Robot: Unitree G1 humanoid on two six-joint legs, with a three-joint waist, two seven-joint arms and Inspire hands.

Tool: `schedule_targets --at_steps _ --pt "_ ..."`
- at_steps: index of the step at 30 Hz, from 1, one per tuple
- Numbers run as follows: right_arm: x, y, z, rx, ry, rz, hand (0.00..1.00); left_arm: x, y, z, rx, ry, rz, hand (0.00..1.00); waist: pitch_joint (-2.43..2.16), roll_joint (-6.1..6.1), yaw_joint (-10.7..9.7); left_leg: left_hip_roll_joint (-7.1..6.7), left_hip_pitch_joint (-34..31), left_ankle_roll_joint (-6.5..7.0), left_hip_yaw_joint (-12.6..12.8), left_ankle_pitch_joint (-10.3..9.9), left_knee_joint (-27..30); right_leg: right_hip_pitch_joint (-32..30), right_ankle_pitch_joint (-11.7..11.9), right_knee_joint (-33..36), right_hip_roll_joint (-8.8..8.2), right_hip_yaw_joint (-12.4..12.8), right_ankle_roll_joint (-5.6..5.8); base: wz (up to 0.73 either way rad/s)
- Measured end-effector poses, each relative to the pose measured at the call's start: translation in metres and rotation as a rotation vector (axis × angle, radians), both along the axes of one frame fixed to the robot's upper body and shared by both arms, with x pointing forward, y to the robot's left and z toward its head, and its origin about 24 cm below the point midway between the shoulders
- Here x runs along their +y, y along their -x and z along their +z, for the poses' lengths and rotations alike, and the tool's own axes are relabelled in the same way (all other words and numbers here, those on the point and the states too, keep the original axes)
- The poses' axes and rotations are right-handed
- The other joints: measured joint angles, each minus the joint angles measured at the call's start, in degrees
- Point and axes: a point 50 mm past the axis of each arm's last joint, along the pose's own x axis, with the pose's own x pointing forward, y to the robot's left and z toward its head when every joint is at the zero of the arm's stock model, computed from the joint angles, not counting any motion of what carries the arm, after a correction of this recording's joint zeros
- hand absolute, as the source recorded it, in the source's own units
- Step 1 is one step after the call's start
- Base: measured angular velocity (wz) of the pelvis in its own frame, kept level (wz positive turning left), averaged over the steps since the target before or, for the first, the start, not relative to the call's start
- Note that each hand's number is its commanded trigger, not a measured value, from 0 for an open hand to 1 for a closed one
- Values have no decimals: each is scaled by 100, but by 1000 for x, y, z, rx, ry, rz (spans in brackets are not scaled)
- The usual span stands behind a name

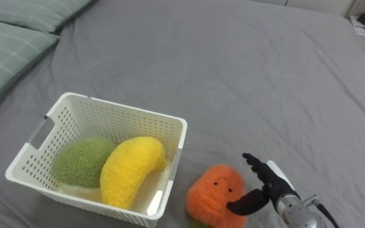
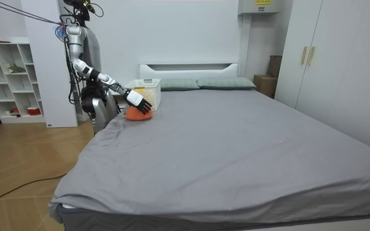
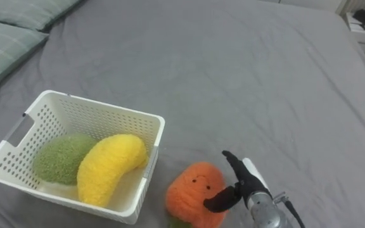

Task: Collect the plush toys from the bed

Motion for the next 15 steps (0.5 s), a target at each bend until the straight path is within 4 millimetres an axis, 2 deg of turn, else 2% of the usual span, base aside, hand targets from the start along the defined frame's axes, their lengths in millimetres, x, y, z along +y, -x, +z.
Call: schedule_targets --at_steps 5,8,9,12,15 --pt "-1 2 -6 37 -4 2 1 0 2 0 -2 14 -4 0 1 13 78 -12 -72 0 -112 1 21 -9 0 -4 -13 -116 0 11" --pt "-2 1 -8 54 4 9 7 -1 2 0 -1 15 -4 0 18 38 135 -11 -85 0 -127 1 21 -16 0 -8 -12 -135 0 2" --pt "-1 0 -8 52 7 12 27 -1 2 0 -1 15 -4 0 20 42 136 -11 -92 -1 -134 1 20 -19 0 -9 -12 -140 0 0" --pt "-1 -5 -6 43 10 18 100 -1 2 0 -2 16 -2 0 32 60 132 -11 -109 -1 -159 0 23 -23 0 -10 -10 -136 0 4" --pt "0 -12 -5 39 28 28 100 -1 1 0 -3 15 -10 0 35 66 119 -21 -165 -1 -252 -1 55 -26 0 -13 -9 -175 0 13"
